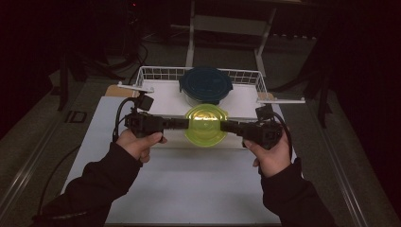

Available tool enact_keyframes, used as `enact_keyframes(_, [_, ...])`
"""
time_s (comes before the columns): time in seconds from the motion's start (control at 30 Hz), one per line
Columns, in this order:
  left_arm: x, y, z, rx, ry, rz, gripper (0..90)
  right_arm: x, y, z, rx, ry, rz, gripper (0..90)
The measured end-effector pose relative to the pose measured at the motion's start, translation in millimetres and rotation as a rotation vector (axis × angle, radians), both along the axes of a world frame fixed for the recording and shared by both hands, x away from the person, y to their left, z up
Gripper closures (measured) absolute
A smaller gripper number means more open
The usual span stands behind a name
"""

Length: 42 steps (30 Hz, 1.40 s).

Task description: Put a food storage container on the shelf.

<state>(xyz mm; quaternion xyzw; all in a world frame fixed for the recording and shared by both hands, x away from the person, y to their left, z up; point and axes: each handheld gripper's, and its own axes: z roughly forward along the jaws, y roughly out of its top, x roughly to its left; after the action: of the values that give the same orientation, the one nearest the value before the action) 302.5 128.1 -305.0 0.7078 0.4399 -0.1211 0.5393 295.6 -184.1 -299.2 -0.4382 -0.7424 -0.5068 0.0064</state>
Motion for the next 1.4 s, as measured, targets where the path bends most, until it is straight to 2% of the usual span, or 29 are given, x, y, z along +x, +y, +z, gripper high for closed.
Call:
enact_keyframes(0.03, [0.0, 0.0, 0.0, 0.0, 0.0, 0.0, 81.4, 0.0, 0.0, 0.0, 0.0, 0.0, 0.0, 80.2])
enact_keyframes(0.07, [3.3, 0.2, 8.0, 0.004, -0.011, 0.002, 81.4, 1.3, -0.2, 2.8, 0.003, -0.004, 0.0, 80.2])
enact_keyframes(0.1, [4.6, 0.3, 11.2, 0.002, -0.013, 0.006, 81.5, 4.5, 0.5, 10.3, 0.003, -0.011, -0.004, 80.2])
enact_keyframes(0.23, [8.4, 0.2, 20.3, 0.011, -0.027, 0.011, 81.5, 8.8, 1.3, 18.5, 0.001, -0.02, -0.008, 80.2])
enact_keyframes(0.33, [18.1, 0.4, 33.2, 0.023, -0.037, 0.017, 81.5, 17.7, 3.5, 29.8, -0.004, -0.036, -0.018, 80.2])
enact_keyframes(0.57, [35.2, 1.7, 46.8, 0.021, -0.058, 0.046, 81.5, 35.3, 7.2, 44.1, 0.005, -0.059, -0.037, 80.2])
enact_keyframes(0.9, [64.7, 1.9, 51.3, 0.024, -0.034, 0.044, 81.4, 59.5, 9.3, 50.7, 0.004, -0.052, -0.059, 80.2])
enact_keyframes(0.97, [66.7, 1.7, 51.4, 0.023, -0.034, 0.048, 81.3, 65.1, 8.7, 51.1, 0.009, -0.048, -0.06, 80.2])
enact_keyframes(1.23, [89.7, -4.3, 48.0, 0.023, -0.005, 0.076, 81.0, 85.3, 8.1, 52.4, -0.011, -0.038, -0.09, 80.2])
enact_keyframes(1.33, [96.0, -4.1, 47.2, 0.003, 0.011, 0.072, 80.9, 91.4, 6.4, 52.6, 0.001, -0.023, -0.097, 80.2])
enact_keyframes(1.4, [99.5, -4.8, 47.4, 0.004, 0.017, 0.069, 80.8, 94.2, 5.8, 53.6, -0.003, -0.023, -0.1, 80.1])
